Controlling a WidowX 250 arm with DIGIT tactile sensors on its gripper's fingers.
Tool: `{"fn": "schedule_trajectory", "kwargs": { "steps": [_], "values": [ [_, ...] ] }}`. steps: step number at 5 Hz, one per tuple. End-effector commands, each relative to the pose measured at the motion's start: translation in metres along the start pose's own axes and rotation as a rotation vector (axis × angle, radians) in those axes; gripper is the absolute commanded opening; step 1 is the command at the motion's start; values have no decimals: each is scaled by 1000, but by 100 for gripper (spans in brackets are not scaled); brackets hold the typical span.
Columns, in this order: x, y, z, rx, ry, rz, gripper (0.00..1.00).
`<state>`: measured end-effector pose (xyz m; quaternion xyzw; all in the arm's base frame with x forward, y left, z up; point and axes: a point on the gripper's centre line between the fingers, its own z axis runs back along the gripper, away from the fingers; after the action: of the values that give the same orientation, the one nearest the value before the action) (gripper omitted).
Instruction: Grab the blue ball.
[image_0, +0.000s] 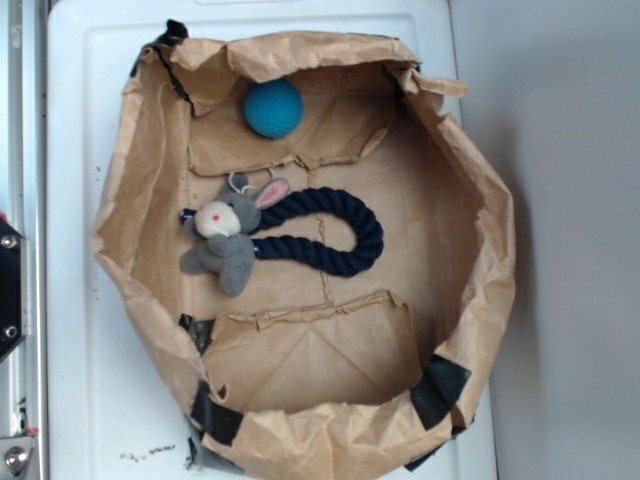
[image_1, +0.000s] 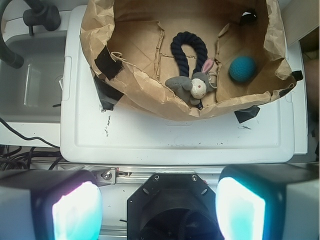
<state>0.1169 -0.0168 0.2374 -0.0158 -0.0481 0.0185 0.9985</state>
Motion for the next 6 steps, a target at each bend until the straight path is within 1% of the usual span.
{"fn": "schedule_trajectory", "kwargs": {
  "steps": [1,2,3,4,5,6],
  "values": [
    [0,0,0,0,0,0,100],
    [31,-10,-7,-39,27,72,100],
    [77,-11,-29,-13,12,185,100],
    [111,9,-56,20,-12,307,100],
    [122,49,-78,27,-19,479,100],
    [112,91,-95,32,-31,630,100]
  ]
}}
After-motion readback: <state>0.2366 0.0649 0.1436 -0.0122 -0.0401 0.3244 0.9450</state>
